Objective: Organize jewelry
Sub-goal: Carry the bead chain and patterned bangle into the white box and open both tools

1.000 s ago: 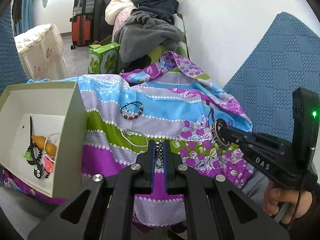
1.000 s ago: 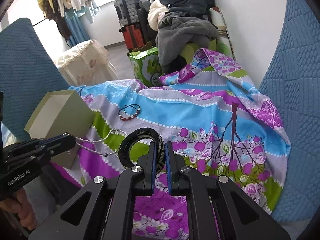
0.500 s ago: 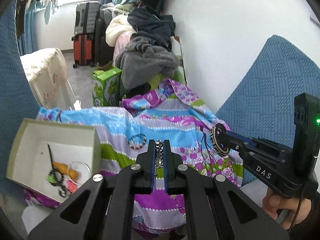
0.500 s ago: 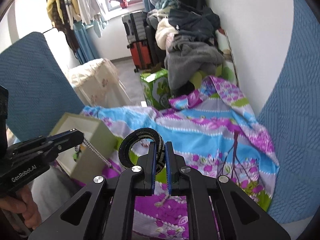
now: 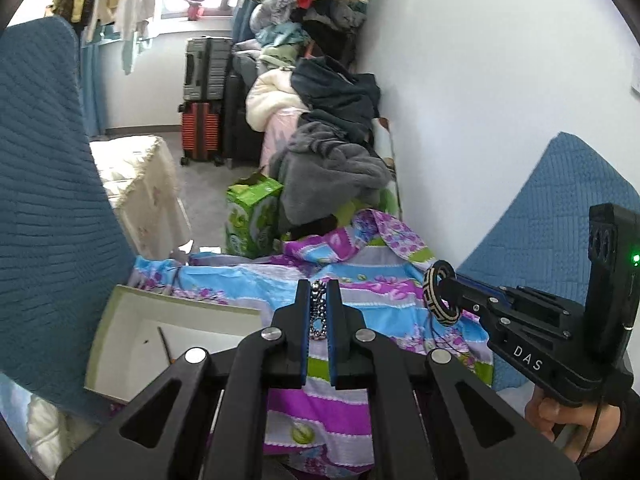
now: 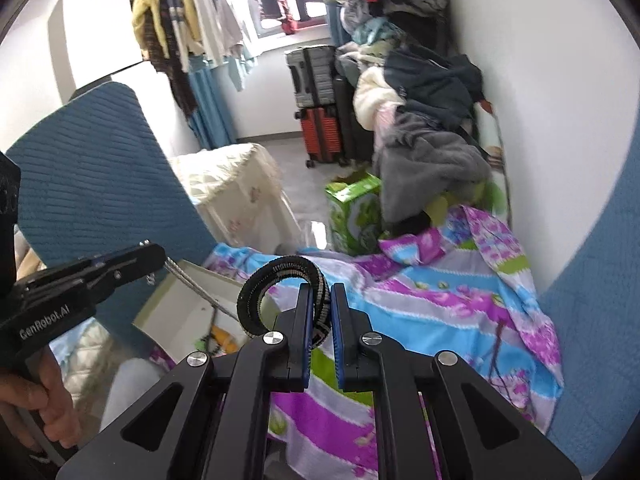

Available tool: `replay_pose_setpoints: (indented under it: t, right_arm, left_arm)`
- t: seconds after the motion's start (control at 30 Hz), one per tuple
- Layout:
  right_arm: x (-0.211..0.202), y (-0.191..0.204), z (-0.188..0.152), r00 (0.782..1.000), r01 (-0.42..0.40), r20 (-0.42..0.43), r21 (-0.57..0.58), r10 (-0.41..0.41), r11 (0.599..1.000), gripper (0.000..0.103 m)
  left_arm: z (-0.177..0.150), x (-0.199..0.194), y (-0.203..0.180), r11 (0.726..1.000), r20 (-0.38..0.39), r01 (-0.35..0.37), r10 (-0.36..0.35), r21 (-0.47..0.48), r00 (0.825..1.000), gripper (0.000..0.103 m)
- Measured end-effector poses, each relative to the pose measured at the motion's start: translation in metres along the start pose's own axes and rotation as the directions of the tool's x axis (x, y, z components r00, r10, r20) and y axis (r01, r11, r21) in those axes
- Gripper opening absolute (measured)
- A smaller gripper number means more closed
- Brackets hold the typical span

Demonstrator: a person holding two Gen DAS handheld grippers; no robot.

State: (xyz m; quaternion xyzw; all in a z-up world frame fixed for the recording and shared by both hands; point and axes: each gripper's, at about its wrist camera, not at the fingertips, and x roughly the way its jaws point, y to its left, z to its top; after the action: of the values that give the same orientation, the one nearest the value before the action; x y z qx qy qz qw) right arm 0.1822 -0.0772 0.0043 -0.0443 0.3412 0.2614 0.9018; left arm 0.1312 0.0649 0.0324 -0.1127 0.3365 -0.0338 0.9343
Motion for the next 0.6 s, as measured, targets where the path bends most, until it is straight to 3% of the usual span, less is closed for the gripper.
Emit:
replay_pose_setpoints:
  t: [0.27, 0.6]
  right_arm:
    - [0.043, 0.056, 0.002, 0.997, -0.076, -0.017, -0.062, 0.075, 0.995, 0.008]
    - [0.116, 0.093, -0.032, 0.986, -0.113, -0.137, -0.105, 0.098, 0.988, 0.008]
  left_arm:
    - [-0.013, 0.005, 0.051, 0.997, -0.003, -0.049, 0.049, -0.063, 0.999, 0.007]
    - [-0.045, 0.041, 0.105, 0.988, -0.081, -0.104, 0.095, -0.115, 0.992, 0.007]
